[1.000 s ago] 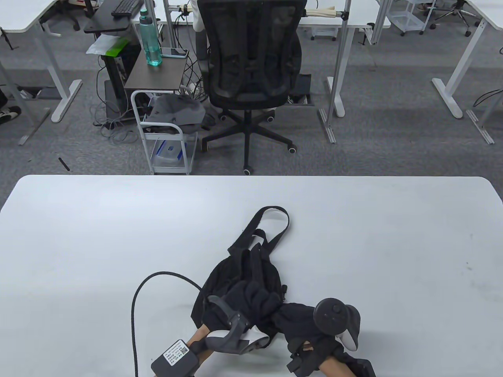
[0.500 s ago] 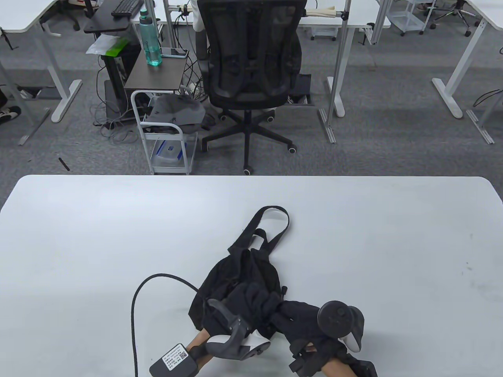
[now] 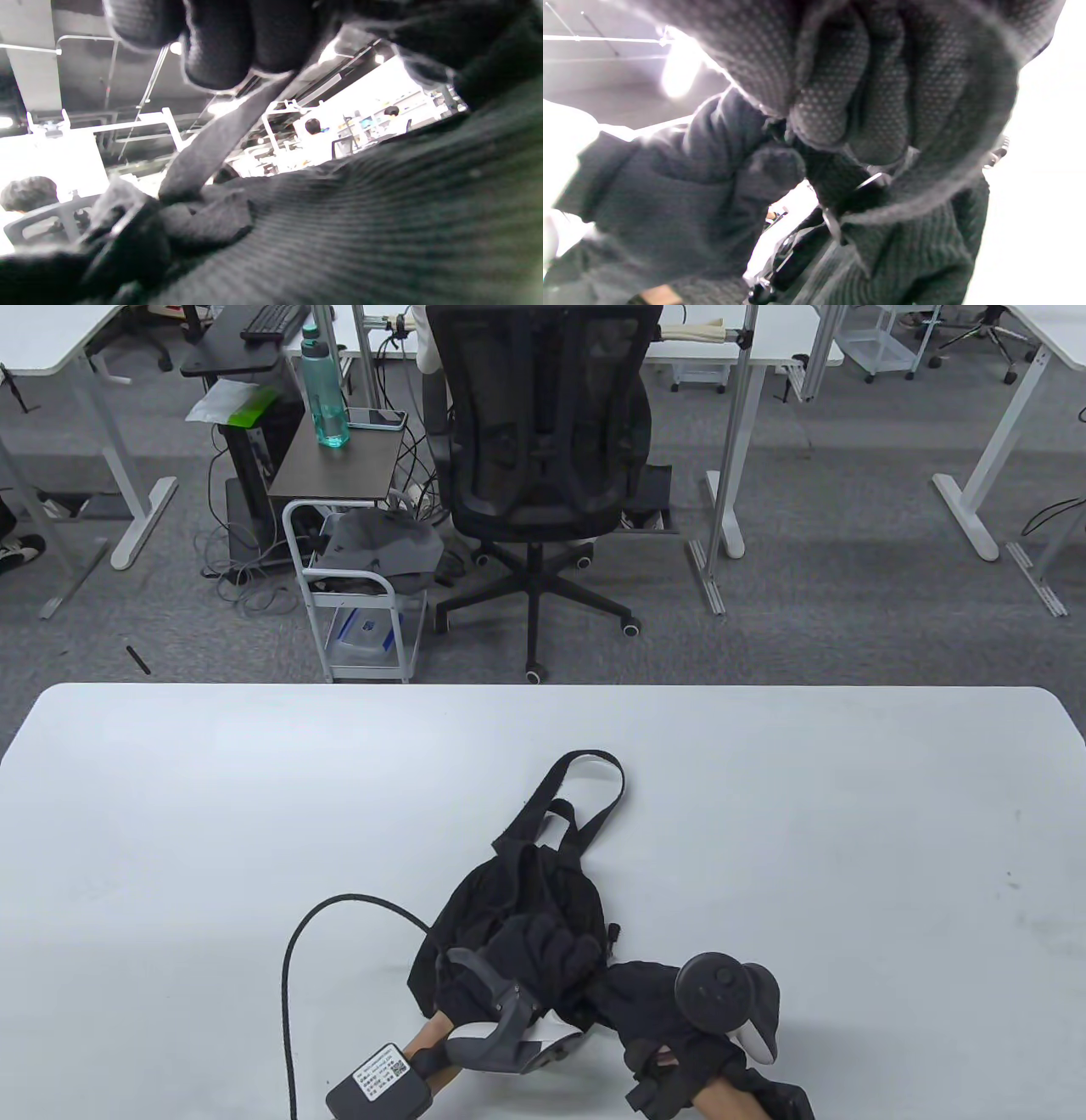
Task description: Pull shoulder strap to tighten
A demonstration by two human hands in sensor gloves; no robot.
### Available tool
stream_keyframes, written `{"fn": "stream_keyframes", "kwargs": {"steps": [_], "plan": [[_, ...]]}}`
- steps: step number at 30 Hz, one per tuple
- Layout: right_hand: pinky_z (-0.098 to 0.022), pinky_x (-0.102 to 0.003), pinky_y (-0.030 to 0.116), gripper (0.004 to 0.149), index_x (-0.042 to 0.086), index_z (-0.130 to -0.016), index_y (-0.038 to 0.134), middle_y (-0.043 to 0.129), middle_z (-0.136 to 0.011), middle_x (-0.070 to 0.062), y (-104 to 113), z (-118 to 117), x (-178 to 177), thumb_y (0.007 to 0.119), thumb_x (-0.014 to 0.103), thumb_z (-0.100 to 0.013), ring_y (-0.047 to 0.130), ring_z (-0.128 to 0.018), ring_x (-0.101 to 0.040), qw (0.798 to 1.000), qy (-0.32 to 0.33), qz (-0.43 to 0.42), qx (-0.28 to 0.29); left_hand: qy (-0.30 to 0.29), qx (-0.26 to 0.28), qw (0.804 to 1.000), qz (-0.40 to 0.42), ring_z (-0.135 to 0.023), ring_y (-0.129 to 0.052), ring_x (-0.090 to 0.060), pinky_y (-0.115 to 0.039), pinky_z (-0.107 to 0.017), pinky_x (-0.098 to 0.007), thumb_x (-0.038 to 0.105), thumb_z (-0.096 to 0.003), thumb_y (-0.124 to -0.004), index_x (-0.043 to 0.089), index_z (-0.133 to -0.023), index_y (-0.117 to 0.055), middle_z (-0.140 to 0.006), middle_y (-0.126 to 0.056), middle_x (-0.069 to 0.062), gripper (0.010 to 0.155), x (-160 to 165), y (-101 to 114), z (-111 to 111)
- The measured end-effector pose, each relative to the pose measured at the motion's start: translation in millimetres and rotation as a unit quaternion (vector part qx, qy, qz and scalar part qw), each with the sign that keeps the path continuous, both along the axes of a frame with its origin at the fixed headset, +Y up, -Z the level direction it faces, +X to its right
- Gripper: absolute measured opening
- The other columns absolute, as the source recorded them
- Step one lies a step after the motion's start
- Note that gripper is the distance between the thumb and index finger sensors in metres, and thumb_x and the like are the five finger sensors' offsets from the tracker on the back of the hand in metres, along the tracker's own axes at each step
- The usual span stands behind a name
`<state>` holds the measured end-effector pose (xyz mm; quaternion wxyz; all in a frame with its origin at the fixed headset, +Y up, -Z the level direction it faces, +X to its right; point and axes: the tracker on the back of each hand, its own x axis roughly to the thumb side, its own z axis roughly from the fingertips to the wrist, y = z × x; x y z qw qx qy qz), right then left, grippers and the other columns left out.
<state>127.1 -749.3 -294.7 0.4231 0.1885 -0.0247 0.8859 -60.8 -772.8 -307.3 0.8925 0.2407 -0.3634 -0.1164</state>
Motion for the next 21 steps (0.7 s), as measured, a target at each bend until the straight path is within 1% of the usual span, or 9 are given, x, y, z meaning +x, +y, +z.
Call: {"fn": "stream_keyframes", "kwargs": {"steps": [4, 7, 9, 12, 13, 14, 16, 19, 21], "plan": [[-0.050, -0.061, 0.076, 0.036, 0.001, -0.054, 0.102, 0.105, -0.064, -0.017, 0, -2, 1, 0.087, 0.031, -0.040, 0.103, -0.057, -0.042, 1.000, -0.003, -0.001, -0.010, 0.007, 0.009, 1.000, -0.011, -0.077, -0.088, -0.017, -0.074, -0.060, -0.041, 0.044, -0.0326, -0.052, 0.033, -0.097, -0.055, -0.075, -0.086, 0.011, 0.065, 2, -2, 1], [-0.051, -0.061, 0.075, 0.038, 0.004, -0.059, 0.101, 0.104, -0.067, -0.018, 0, -1, 4, 0.088, 0.035, -0.041, 0.101, -0.059, -0.043, 1.000, -0.006, -0.010, -0.009, 0.010, 0.007, 1.000, 0.004, -0.076, -0.089, -0.017, -0.076, -0.059, -0.040, 0.044, -0.0334, -0.053, 0.031, -0.097, -0.057, -0.074, -0.088, 0.010, 0.065, 1, 2, 2], [-0.051, -0.062, 0.074, 0.044, 0.003, -0.062, 0.100, 0.102, -0.070, -0.019, 0, 0, 4, 0.088, 0.040, -0.041, 0.100, -0.061, -0.044, 0.999, -0.004, -0.032, -0.010, -0.004, 0.008, 1.000, 0.023, -0.075, -0.090, -0.017, -0.076, -0.059, -0.040, 0.045, -0.0334, -0.054, 0.031, -0.096, -0.058, -0.074, -0.088, 0.010, 0.065, 2, 5, 7], [-0.051, -0.062, 0.074, 0.043, 0.003, -0.062, 0.100, 0.102, -0.069, -0.019, 0, 1, 0, 0.088, 0.039, -0.041, 0.100, -0.060, -0.044, 0.999, -0.003, -0.034, -0.006, -0.033, 0.011, 0.999, 0.041, -0.075, -0.090, -0.018, -0.076, -0.059, -0.040, 0.045, -0.0335, -0.055, 0.030, -0.096, -0.058, -0.074, -0.088, 0.009, 0.064, 9, 10, 20], [-0.051, -0.061, 0.075, 0.041, 0.004, -0.061, 0.100, 0.103, -0.069, -0.019, 0, 1, -1, 0.087, 0.037, -0.041, 0.100, -0.060, -0.044, 0.999, -0.003, -0.031, -0.004, -0.036, 0.012, 0.998, 0.043, -0.076, -0.090, -0.019, -0.076, -0.059, -0.041, 0.045, -0.0337, -0.057, 0.028, -0.096, -0.059, -0.074, -0.089, 0.008, 0.064, 13, 11, 23], [-0.050, -0.061, 0.075, 0.039, 0.004, -0.059, 0.100, 0.103, -0.068, -0.019, 1, 2, -1, 0.087, 0.035, -0.041, 0.101, -0.059, -0.043, 0.999, -0.008, -0.036, 0.001, -0.020, 0.011, 0.999, 0.037, -0.077, -0.090, -0.019, -0.076, -0.060, -0.042, 0.045, -0.0342, -0.057, 0.028, -0.096, -0.058, -0.075, -0.089, 0.008, 0.064, 14, 11, 24], [-0.049, -0.061, 0.076, 0.037, 0.002, -0.058, 0.101, 0.104, -0.066, -0.019, 2, 3, 0, 0.088, 0.033, -0.040, 0.102, -0.057, -0.043, 0.999, -0.014, -0.036, 0.006, -0.022, -0.009, 0.999, 0.042, -0.079, -0.088, -0.019, -0.075, -0.061, -0.041, 0.047, -0.0359, -0.056, 0.028, -0.098, -0.055, -0.078, -0.087, 0.009, 0.066, 14, 12, 23], [-0.049, -0.061, 0.076, 0.037, 0.002, -0.057, 0.101, 0.104, -0.065, -0.019, 1, 3, -1, 0.088, 0.032, -0.040, 0.102, -0.056, -0.043, 0.999, -0.014, -0.037, 0.004, -0.030, -0.039, 0.996, 0.072, -0.078, -0.090, -0.020, -0.076, -0.060, -0.041, 0.048, -0.0353, -0.059, 0.028, -0.099, -0.058, -0.076, -0.089, 0.007, 0.067, 11, 13, 21], [-0.049, -0.060, 0.076, 0.037, 0.002, -0.057, 0.101, 0.105, -0.064, -0.019, 0, 2, -1, 0.087, 0.032, -0.040, 0.102, -0.056, -0.043, 0.999, -0.012, -0.035, 0.002, -0.033, -0.046, 0.995, 0.077, -0.077, -0.091, -0.020, -0.076, -0.060, -0.041, 0.048, -0.0352, -0.060, 0.028, -0.098, -0.060, -0.075, -0.091, 0.007, 0.066, 11, 13, 20]]}}
